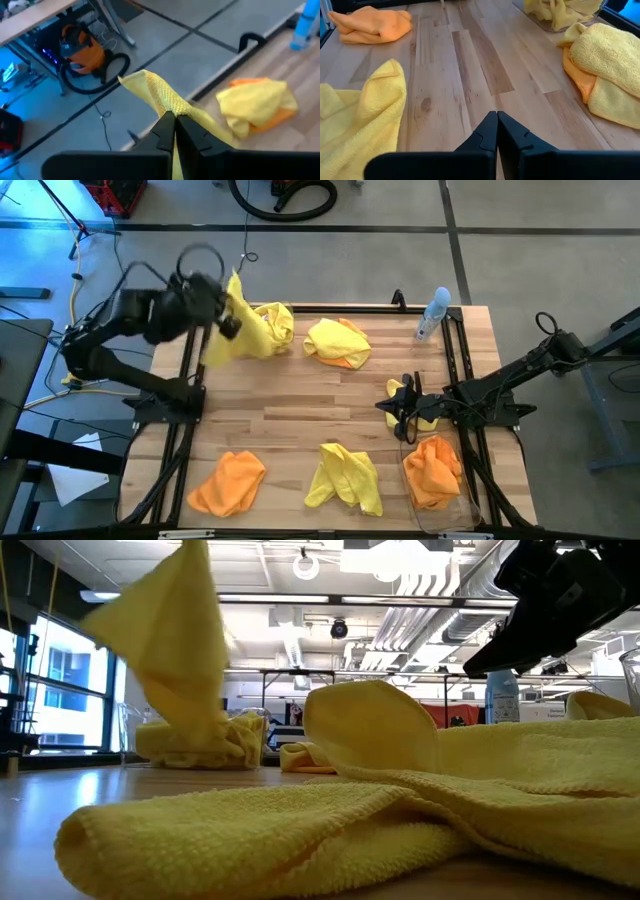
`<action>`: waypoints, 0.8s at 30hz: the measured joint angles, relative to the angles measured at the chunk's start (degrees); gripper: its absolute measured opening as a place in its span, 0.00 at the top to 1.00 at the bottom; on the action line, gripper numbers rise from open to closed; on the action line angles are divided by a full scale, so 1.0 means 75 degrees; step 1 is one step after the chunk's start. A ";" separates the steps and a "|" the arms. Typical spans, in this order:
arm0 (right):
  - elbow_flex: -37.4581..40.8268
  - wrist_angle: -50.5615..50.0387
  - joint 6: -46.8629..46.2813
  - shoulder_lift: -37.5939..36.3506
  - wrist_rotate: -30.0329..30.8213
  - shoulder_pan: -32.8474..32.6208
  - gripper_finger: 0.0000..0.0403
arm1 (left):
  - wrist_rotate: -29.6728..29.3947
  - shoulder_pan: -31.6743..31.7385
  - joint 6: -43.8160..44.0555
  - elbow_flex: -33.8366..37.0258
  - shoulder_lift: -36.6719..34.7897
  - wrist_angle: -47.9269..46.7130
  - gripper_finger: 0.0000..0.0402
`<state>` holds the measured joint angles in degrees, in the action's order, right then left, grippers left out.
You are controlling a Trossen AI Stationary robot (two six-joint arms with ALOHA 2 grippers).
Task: Sort microfiber towel by color & place in baskets
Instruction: Put the yellow towel into the top transparent bin
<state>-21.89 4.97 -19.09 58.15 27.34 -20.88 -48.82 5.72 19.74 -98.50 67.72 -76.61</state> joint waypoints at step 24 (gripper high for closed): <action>0.0000 -0.0003 0.0013 0.0000 -0.0019 0.0402 1.00 | 0.2021 0.3743 -0.2591 0.0000 0.0319 0.2173 1.00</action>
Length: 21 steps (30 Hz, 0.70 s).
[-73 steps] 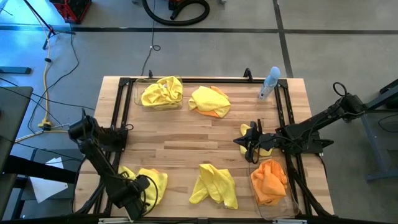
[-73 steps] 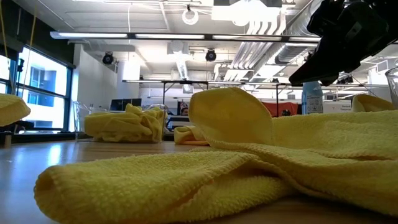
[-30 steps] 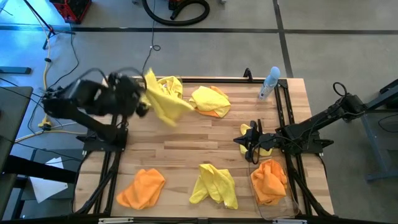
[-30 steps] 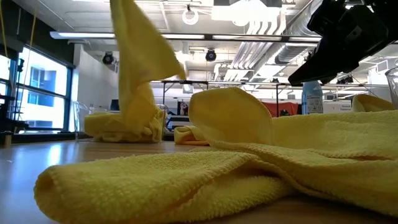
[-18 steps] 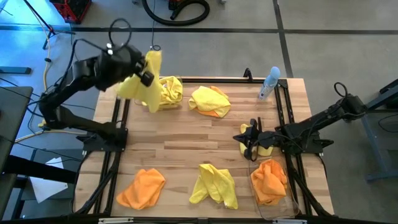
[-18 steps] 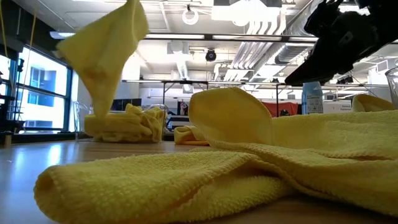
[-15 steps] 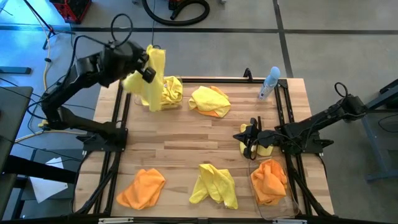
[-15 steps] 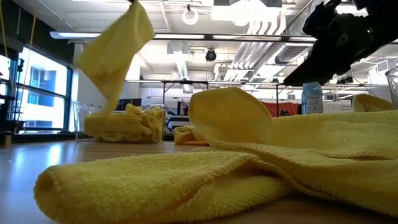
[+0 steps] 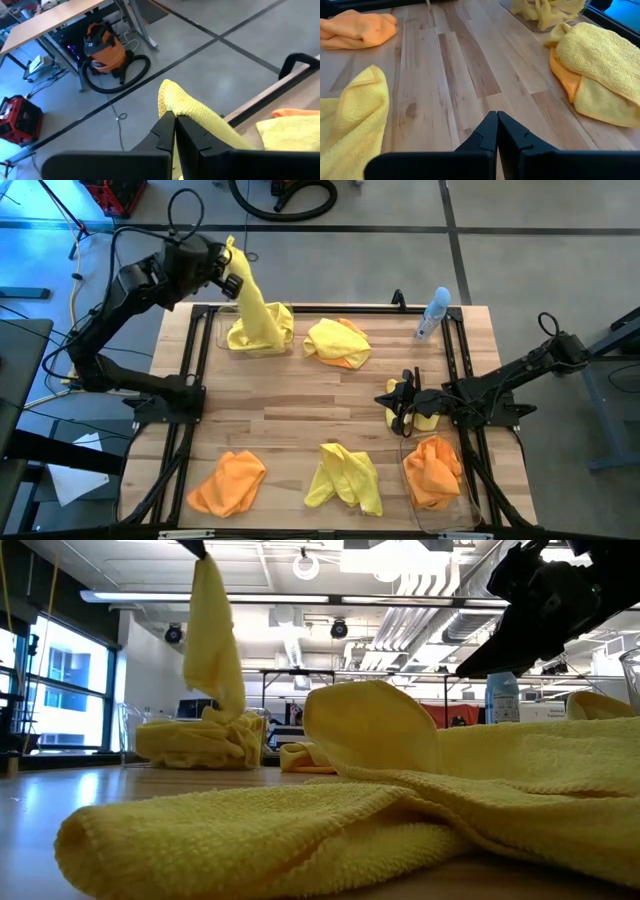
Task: Sort microfiber towel by color & place in baskets
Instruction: Put the yellow towel into the top transparent bin
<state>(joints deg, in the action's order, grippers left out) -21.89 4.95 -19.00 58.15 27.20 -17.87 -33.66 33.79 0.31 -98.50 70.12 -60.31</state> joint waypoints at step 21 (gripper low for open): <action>0.0000 -0.0178 -0.0021 -0.0003 0.0003 0.0000 1.00 | -0.2666 0.0368 0.0696 0.0003 -0.0071 -0.1299 1.00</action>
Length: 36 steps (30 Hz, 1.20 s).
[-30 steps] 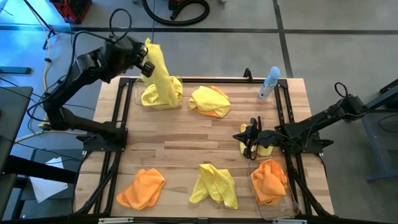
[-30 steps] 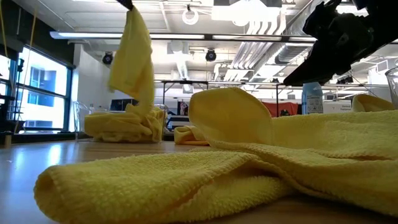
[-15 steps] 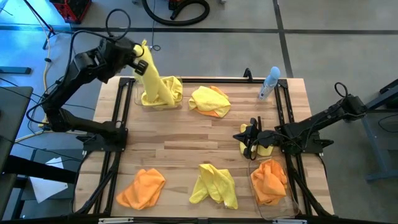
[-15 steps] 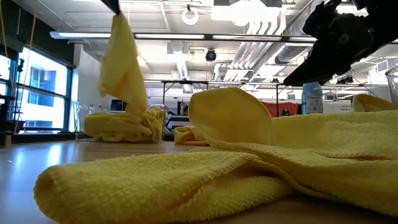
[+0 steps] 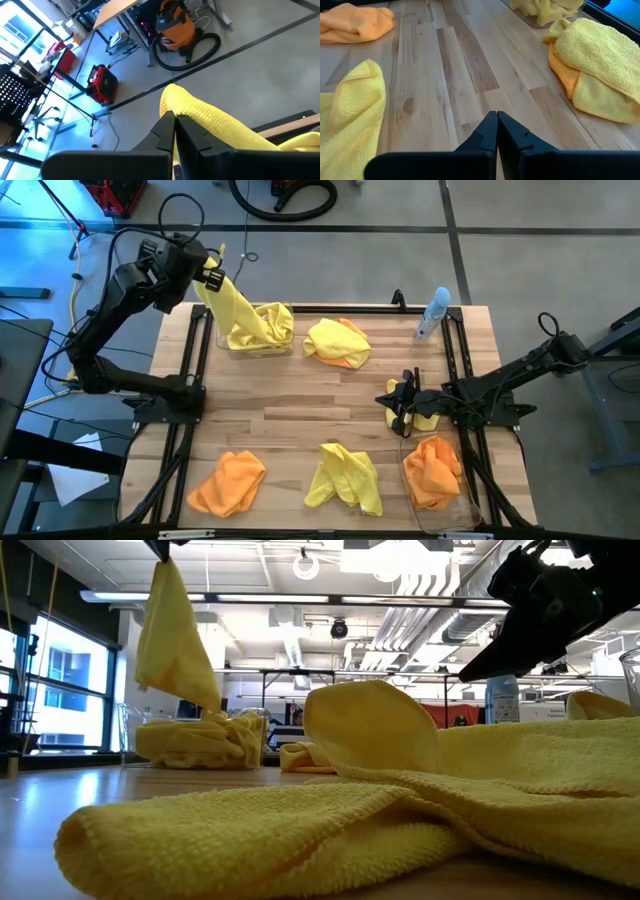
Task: Sort microfiber towel by color & place in baskets
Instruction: Put the yellow towel into the top transparent bin
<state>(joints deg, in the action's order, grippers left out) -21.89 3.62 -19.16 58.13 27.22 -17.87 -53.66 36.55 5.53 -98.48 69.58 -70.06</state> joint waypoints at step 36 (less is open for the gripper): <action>0.0000 0.0000 0.0020 0.0000 0.0002 0.0000 1.00 | 0.2424 0.0115 0.1111 0.0344 -0.0015 0.0050 1.00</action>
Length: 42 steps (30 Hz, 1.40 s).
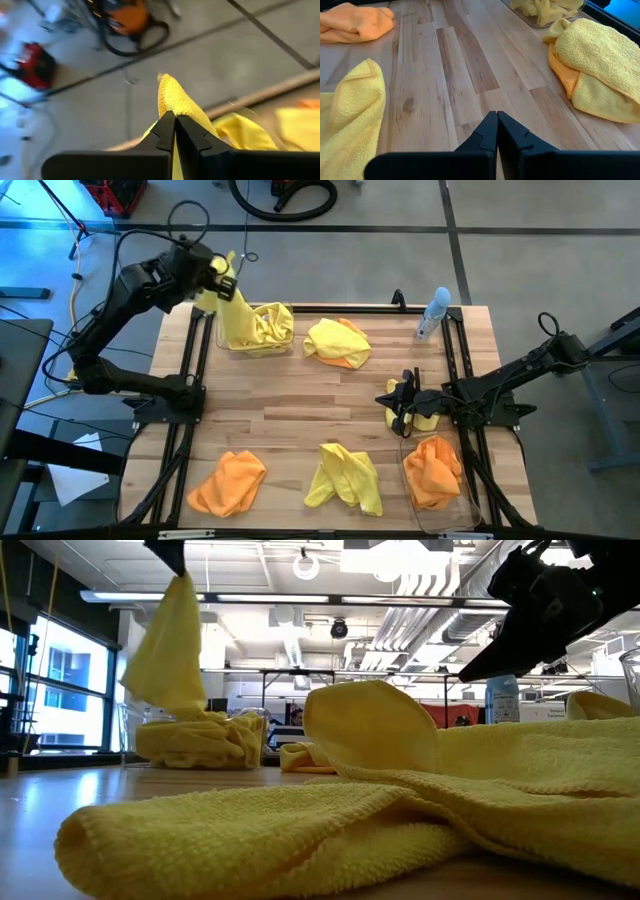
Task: Sort microfiber towel by color & place in baskets
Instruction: Put the yellow towel into the top transparent bin
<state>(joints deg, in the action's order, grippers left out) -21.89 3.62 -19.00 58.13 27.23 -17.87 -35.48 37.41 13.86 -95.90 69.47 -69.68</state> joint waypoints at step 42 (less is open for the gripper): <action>0.0000 0.0006 -0.0056 0.0000 0.0001 0.0000 1.00 | 0.1783 0.0665 -0.0683 0.5854 0.0015 0.2707 1.00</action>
<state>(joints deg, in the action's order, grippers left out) -21.89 3.66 -19.43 58.13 27.24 -17.87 -22.11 42.40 8.73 -51.99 69.58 -49.38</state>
